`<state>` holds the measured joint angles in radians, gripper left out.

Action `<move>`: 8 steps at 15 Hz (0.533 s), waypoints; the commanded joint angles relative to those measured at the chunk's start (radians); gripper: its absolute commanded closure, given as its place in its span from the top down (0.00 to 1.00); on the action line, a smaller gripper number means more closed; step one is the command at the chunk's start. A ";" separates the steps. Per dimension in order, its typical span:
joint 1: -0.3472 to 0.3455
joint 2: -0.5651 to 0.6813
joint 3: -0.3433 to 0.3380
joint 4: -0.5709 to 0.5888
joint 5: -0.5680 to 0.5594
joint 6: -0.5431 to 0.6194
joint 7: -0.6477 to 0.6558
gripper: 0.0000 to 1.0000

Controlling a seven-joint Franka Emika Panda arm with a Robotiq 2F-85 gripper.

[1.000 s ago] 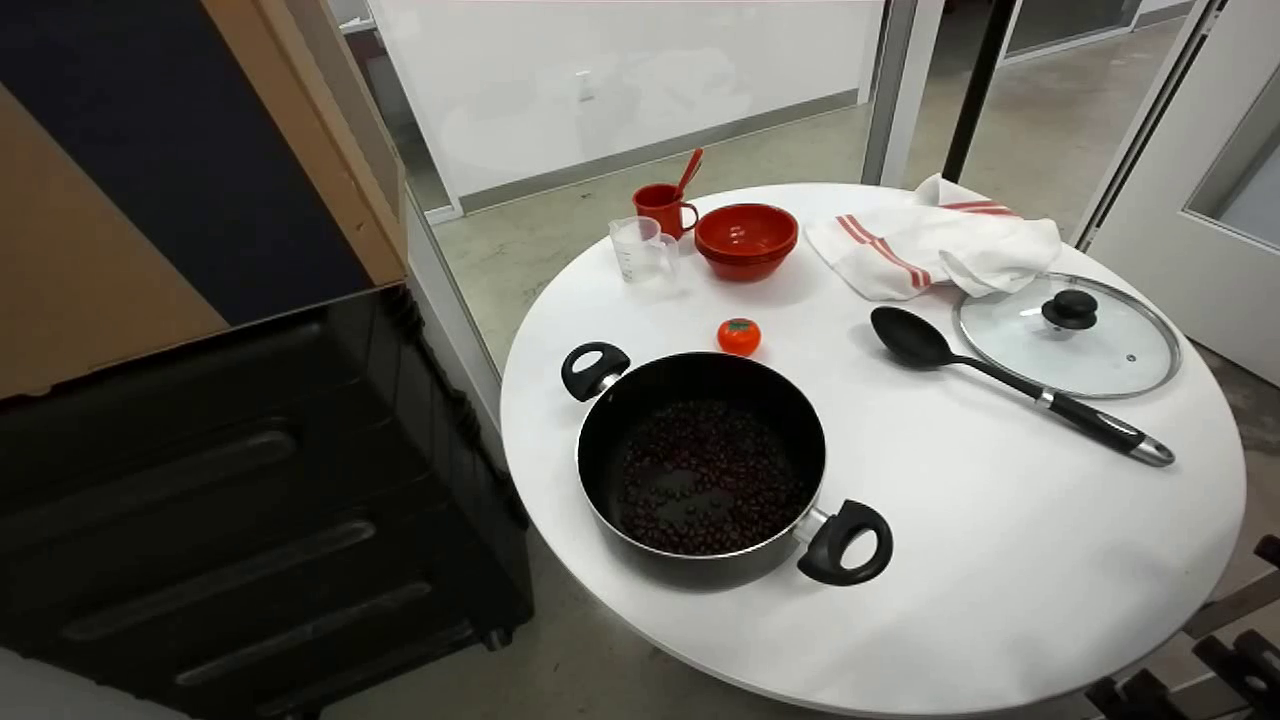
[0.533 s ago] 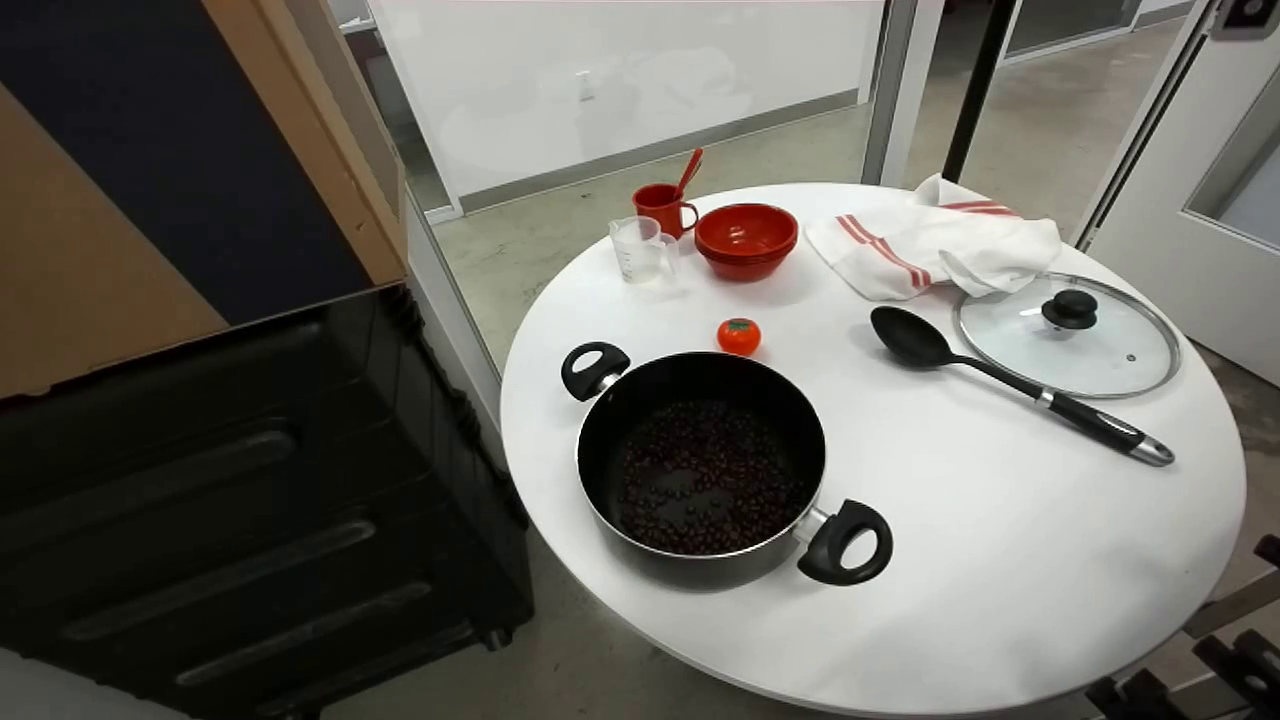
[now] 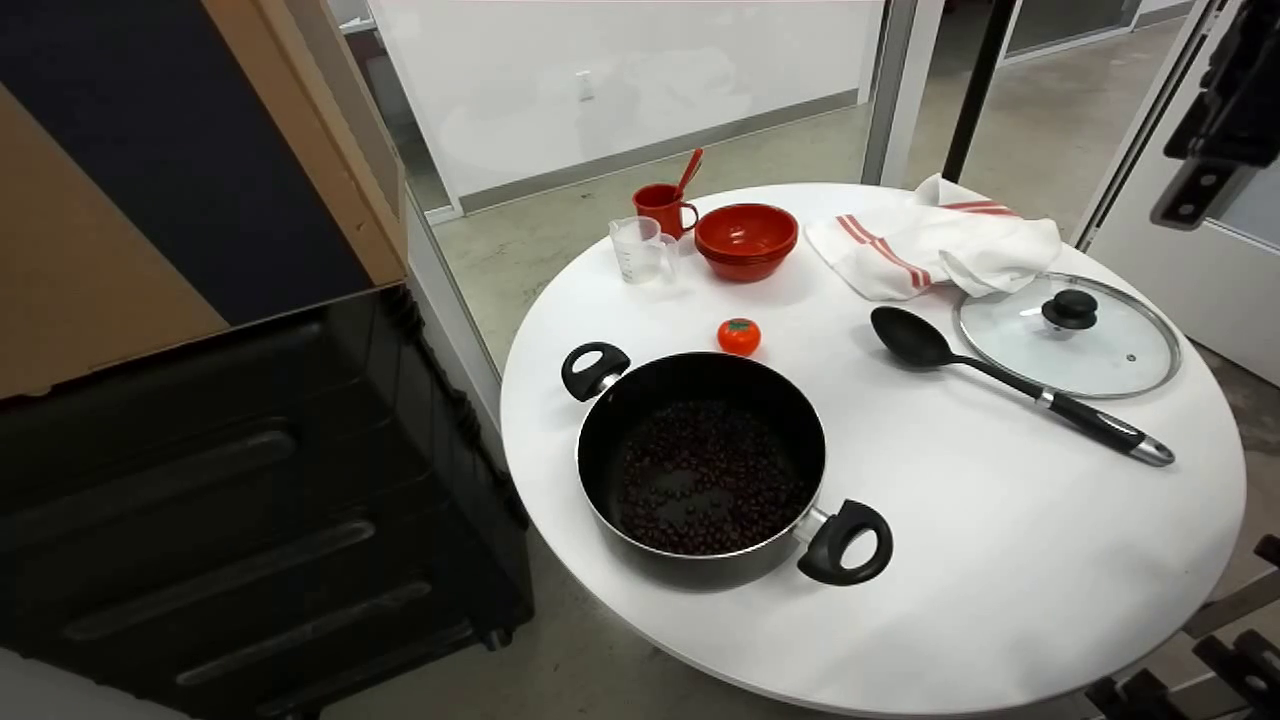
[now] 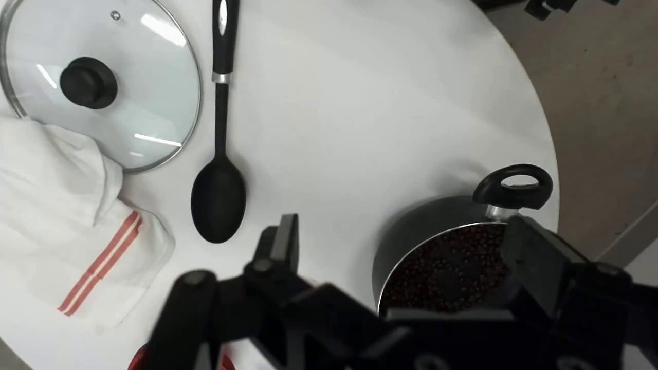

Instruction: Move the black pot to the right

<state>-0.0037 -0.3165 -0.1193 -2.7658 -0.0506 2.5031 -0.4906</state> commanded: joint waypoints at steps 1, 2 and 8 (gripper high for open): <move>-0.004 -0.009 -0.009 -0.003 -0.016 0.004 0.005 1.00; -0.018 -0.006 -0.010 -0.013 -0.041 0.026 0.006 1.00; -0.022 0.108 0.009 0.005 -0.069 0.075 0.043 1.00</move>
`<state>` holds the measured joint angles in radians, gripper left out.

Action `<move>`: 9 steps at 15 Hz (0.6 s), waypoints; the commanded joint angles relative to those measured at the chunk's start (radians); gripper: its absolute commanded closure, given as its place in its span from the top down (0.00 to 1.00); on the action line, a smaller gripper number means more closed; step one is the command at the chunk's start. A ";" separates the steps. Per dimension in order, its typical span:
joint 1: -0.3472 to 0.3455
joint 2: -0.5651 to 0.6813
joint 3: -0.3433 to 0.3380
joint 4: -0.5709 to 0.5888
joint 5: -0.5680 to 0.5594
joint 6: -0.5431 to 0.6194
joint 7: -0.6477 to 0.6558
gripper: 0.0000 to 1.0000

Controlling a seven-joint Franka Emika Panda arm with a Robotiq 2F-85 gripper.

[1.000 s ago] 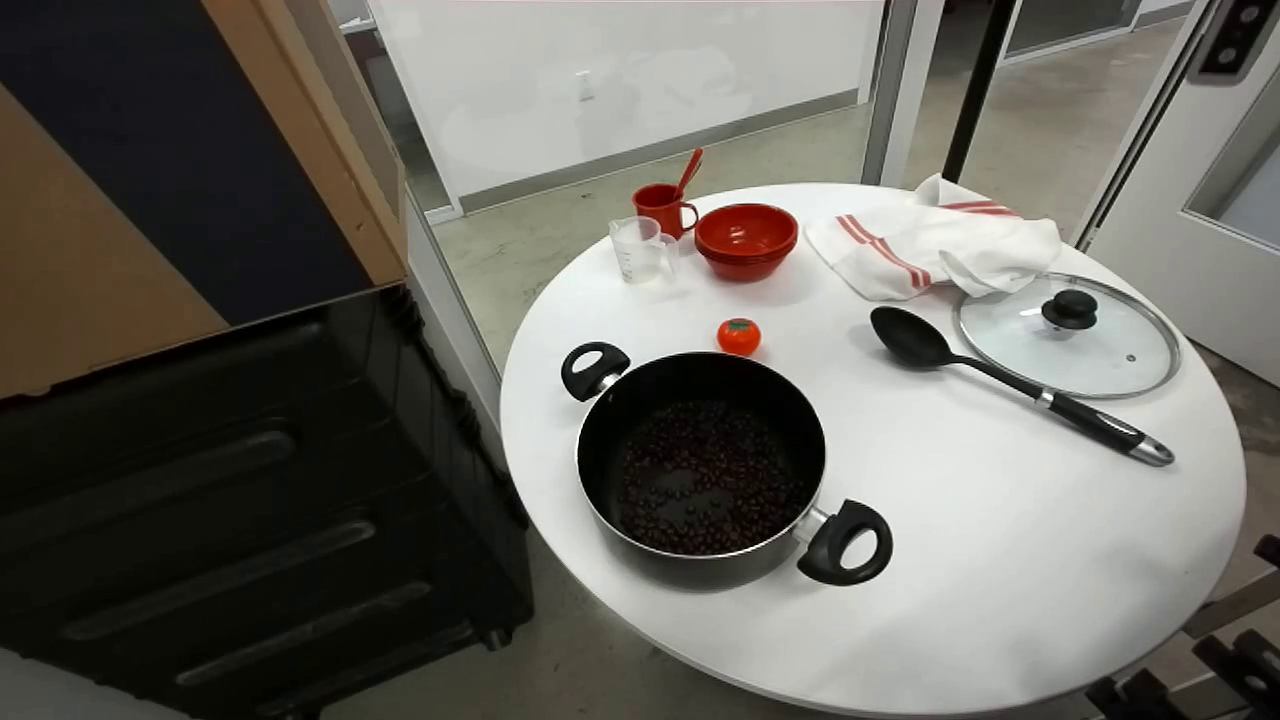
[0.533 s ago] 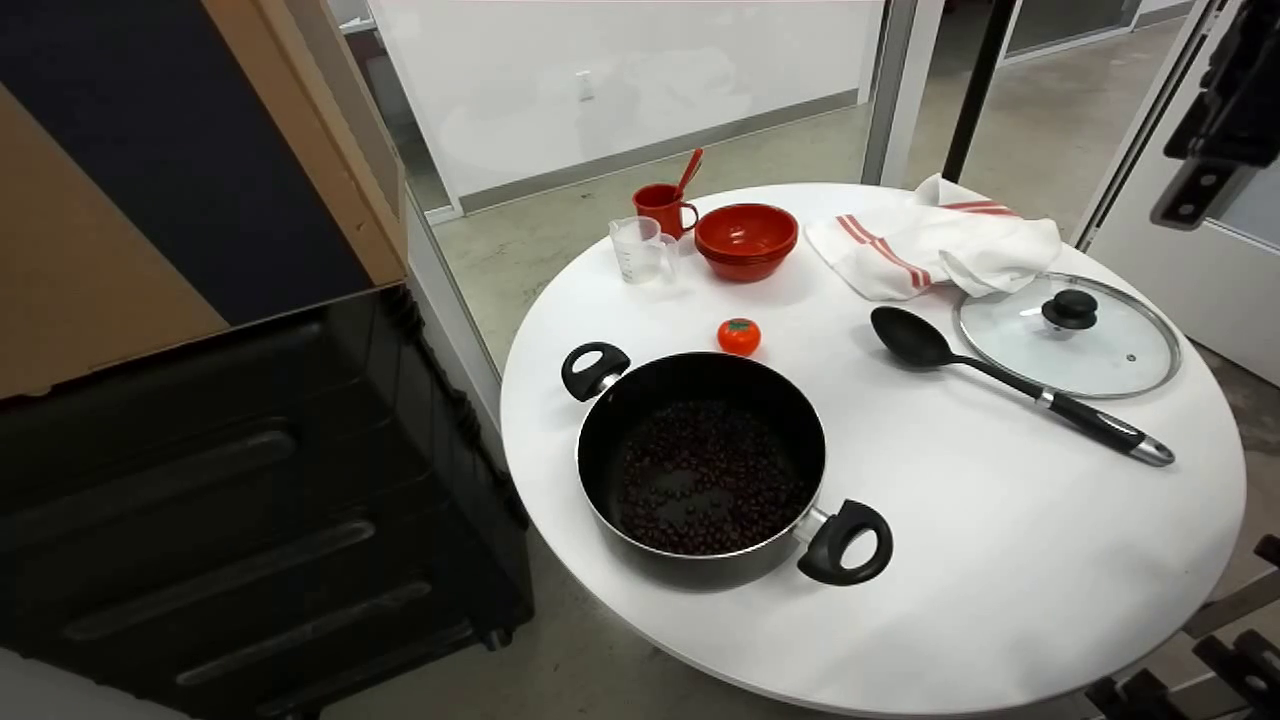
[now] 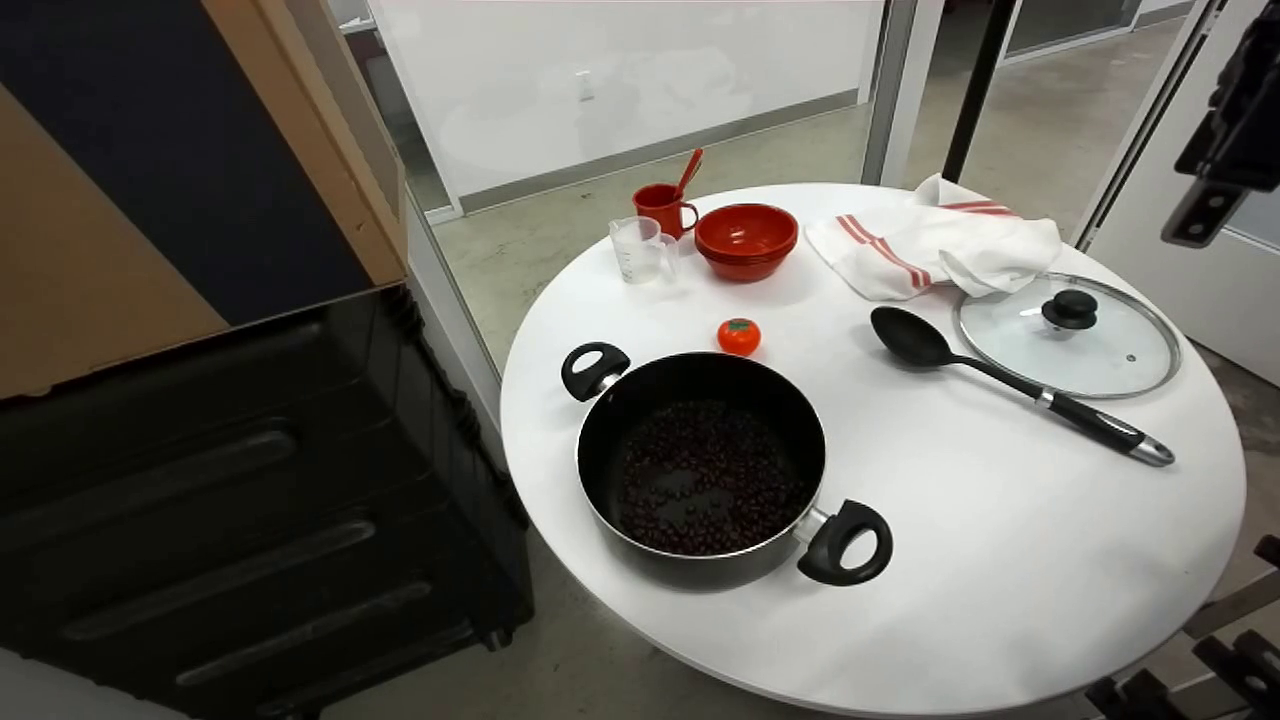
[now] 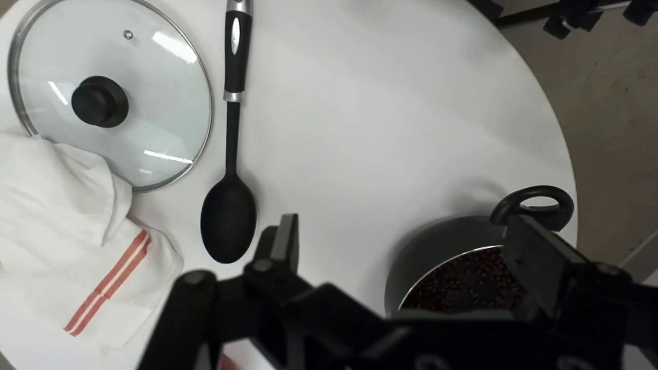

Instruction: Move the black pot to the right

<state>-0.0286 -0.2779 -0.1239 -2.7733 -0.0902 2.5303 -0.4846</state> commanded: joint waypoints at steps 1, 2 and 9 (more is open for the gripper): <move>0.006 0.095 0.018 0.018 -0.028 0.068 0.040 1.00; 0.011 0.132 0.027 0.026 -0.029 0.094 0.048 1.00; 0.049 0.380 0.112 0.124 -0.027 0.267 0.107 1.00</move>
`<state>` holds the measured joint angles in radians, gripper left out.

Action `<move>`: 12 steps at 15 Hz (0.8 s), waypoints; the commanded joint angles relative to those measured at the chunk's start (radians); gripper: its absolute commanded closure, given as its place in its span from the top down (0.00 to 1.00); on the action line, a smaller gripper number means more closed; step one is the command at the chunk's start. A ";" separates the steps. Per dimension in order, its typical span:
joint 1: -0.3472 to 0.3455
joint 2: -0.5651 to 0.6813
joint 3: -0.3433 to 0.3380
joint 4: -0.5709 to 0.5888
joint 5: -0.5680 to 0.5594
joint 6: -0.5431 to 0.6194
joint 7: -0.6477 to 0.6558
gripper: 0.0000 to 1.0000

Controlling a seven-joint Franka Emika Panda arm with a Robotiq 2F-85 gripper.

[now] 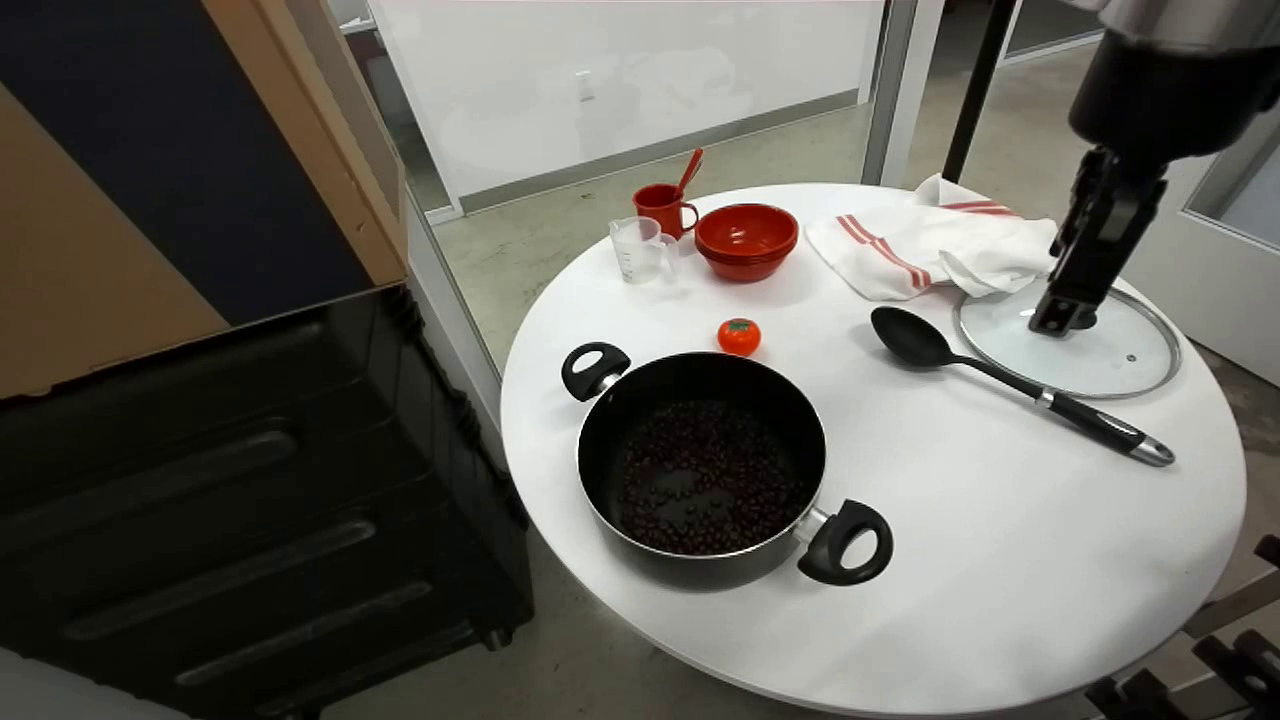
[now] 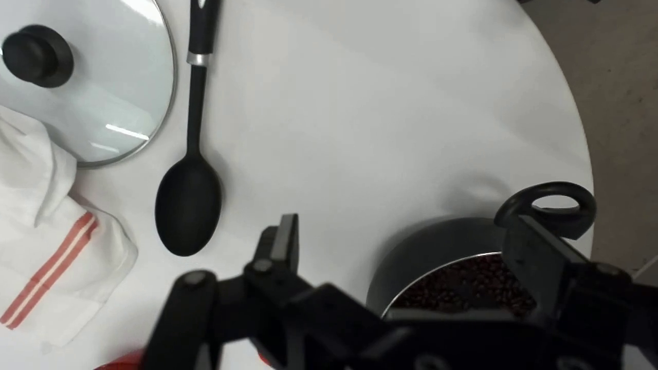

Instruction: Move the black pot to the right

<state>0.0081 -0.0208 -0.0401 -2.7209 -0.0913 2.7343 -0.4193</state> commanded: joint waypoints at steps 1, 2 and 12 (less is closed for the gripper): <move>0.016 0.160 0.040 0.095 -0.025 0.084 0.045 1.00; 0.017 0.193 0.050 0.120 -0.027 0.098 0.049 1.00; 0.088 0.506 -0.037 0.366 -0.050 0.286 0.315 1.00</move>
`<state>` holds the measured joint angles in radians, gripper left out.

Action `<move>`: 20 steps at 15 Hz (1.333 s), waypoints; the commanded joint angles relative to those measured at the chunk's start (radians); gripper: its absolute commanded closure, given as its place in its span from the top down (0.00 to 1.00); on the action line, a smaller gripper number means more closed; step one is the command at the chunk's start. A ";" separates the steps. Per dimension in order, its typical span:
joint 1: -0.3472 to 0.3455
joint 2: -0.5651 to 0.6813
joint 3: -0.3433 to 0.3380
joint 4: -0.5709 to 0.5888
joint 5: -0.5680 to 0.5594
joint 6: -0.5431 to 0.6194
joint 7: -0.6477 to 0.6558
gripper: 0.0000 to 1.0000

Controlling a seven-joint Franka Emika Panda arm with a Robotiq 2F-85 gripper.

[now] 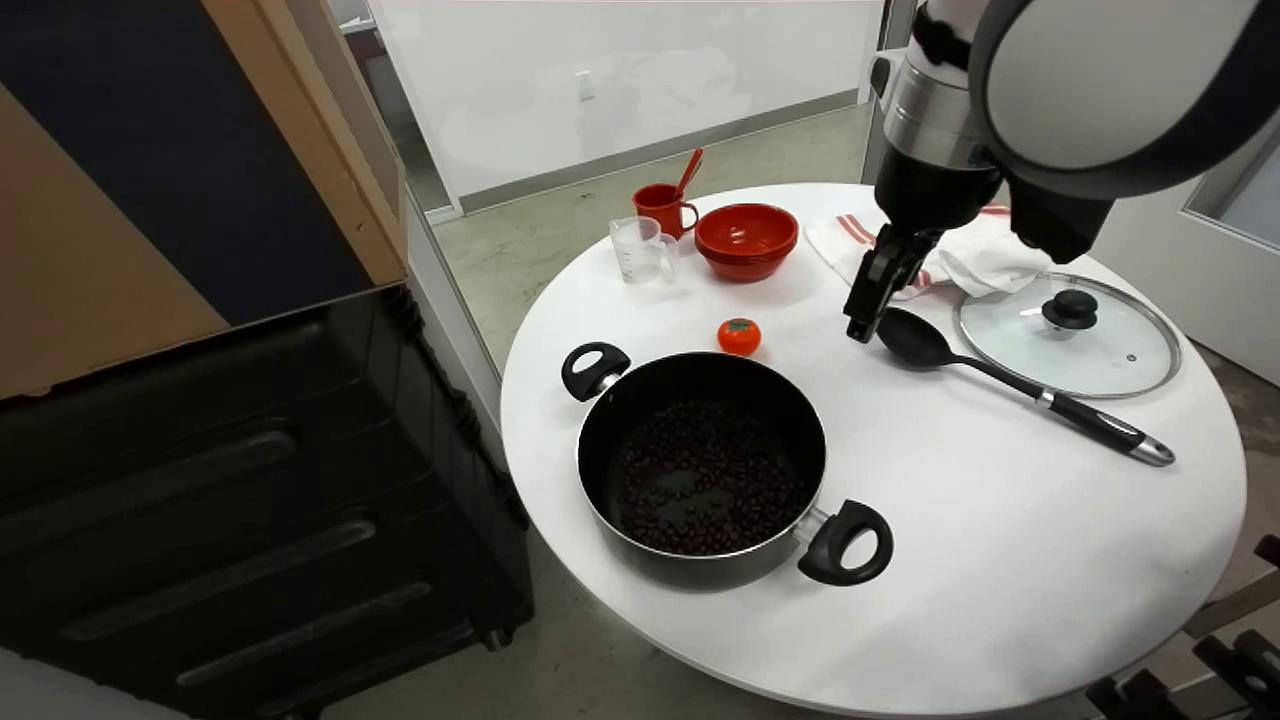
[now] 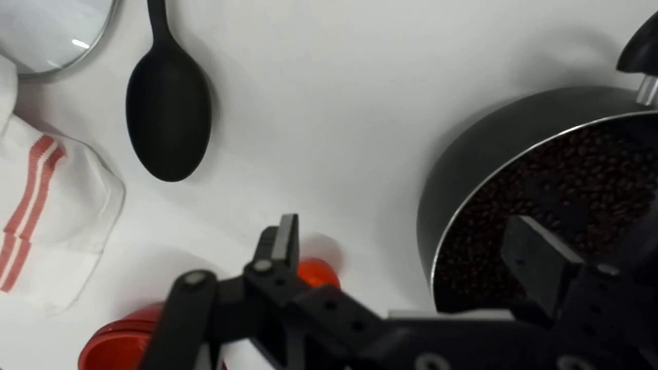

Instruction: Move the black pot to the right

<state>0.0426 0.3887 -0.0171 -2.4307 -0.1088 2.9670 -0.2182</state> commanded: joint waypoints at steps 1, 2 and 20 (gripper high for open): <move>0.076 0.124 -0.079 0.099 -0.027 0.052 0.147 1.00; 0.096 0.145 -0.095 0.116 -0.023 0.050 0.175 1.00; 0.207 0.333 -0.169 0.254 -0.008 -0.108 0.385 0.98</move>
<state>0.2549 0.6812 -0.1697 -2.2008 -0.1058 2.8951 0.1538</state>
